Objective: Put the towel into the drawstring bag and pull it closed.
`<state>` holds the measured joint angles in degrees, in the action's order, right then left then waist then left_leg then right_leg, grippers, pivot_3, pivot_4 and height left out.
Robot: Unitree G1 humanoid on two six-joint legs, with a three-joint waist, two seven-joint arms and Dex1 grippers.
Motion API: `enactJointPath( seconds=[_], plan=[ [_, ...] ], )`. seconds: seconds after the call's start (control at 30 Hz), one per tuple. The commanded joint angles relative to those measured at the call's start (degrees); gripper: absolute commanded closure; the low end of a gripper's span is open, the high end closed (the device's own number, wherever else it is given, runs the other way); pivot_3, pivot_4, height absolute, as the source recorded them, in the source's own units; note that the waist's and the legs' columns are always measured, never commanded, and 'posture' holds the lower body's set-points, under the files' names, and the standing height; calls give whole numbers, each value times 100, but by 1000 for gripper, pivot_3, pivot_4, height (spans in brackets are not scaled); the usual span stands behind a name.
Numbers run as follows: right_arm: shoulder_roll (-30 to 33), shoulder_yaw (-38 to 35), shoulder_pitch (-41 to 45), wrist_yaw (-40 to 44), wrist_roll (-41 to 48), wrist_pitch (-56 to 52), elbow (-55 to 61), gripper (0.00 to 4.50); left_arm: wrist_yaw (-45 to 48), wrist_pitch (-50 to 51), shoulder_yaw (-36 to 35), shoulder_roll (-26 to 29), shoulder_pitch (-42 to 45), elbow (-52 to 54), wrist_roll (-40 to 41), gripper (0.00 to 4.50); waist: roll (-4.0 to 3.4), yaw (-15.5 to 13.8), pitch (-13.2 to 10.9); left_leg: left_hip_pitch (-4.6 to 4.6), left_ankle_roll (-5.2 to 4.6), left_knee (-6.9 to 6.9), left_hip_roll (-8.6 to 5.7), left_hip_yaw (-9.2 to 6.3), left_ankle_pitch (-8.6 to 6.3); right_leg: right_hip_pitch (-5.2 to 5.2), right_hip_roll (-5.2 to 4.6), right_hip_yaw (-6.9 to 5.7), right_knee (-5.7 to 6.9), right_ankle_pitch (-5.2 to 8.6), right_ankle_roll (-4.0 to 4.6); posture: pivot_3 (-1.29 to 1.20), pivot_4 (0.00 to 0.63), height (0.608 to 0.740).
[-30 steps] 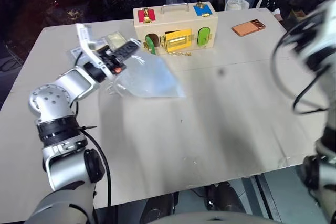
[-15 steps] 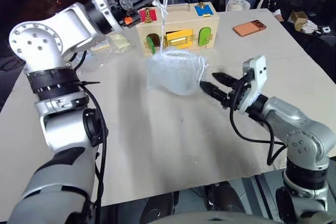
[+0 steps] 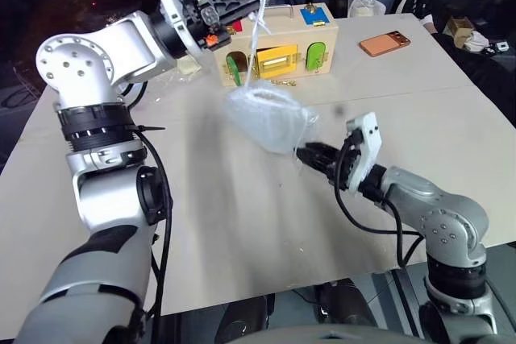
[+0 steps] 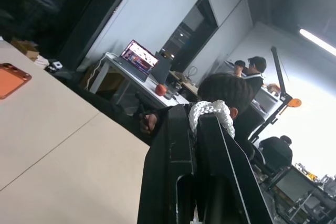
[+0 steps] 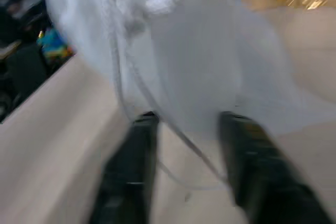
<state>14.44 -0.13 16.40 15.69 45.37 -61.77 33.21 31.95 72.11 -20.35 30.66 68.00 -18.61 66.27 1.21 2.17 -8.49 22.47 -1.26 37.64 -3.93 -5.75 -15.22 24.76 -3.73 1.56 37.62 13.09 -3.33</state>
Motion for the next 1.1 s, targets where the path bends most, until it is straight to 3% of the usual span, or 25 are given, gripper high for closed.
enactJointPath(
  seconds=[0.03, 0.23, 0.37, 0.47, 0.6, 0.7, 0.97, 1.07, 1.1],
  plan=[
    [151, -125, -162, 394, 413, 241, 511, 4412, 25, -51, -130, 135, 43, 189, -36, 4500, 0, 1, 0, 0, 0, 0, 0, 0, 0, 0, 0, 2, 0, 0, 0, 0, 150, 740],
    [612, -284, -272, 681, 579, 361, 495, 4412, 79, -143, -151, 178, -16, 171, -180, 4500, 0, 3, 0, -5, 0, 0, 2, -1, 0, -1, 5, 2, 6, 0, 0, 0, 150, 740],
    [664, 28, -45, 530, -236, 910, 44, 4412, 18, -156, -212, 110, -9, 237, -139, 4500, 1, 4, 0, -5, 0, 3, 2, 0, 0, -2, 4, 2, 5, 0, 0, 0, 150, 740],
    [721, 287, -110, 754, -421, 1116, -6, 3525, -42, -148, -245, 63, -8, 284, -121, 4500, 1, -2, 0, -5, 0, 4, 1, 3, 0, -1, 4, 4, 6, 0, 0, 0, 150, 740],
    [621, 703, -89, 590, -801, 1160, -189, 1656, -106, -132, -295, 17, 9, 308, -119, 4500, 1, -2, 0, -2, 0, 4, 2, 1, 0, 0, -2, 3, 3, 0, 0, 0, 150, 740],
    [278, 918, 50, 432, -999, 1234, -550, 555, -167, -115, -314, -30, -8, 371, -94, 4500, 2, 3, 1, -2, 0, 7, 2, 2, 0, -1, -1, 4, 4, 0, 0, 0, 150, 740],
    [-480, 836, 418, 434, -1246, 1645, -1501, 555, -291, -55, -372, -84, -45, 468, -34, 4500, 2, 9, 1, -4, 1, 10, 2, 1, 0, -1, 2, 4, 10, 0, 0, 0, 150, 740],
    [-567, 829, 487, 656, -1220, 1743, -1728, 1358, -335, -60, -383, -93, -56, 502, -17, 4500, 2, 10, 1, -4, 1, 10, 2, 1, 0, -1, 0, 4, 9, 0, 0, 0, 150, 740],
    [-558, 848, 490, 743, -1217, 1765, -1750, 1821, -348, -73, -384, -93, -54, 502, -20, 4500, 2, 7, 1, -4, 1, 10, 2, 1, 0, -1, 0, 4, 9, 0, 0, 0, 150, 740]
  ],
)
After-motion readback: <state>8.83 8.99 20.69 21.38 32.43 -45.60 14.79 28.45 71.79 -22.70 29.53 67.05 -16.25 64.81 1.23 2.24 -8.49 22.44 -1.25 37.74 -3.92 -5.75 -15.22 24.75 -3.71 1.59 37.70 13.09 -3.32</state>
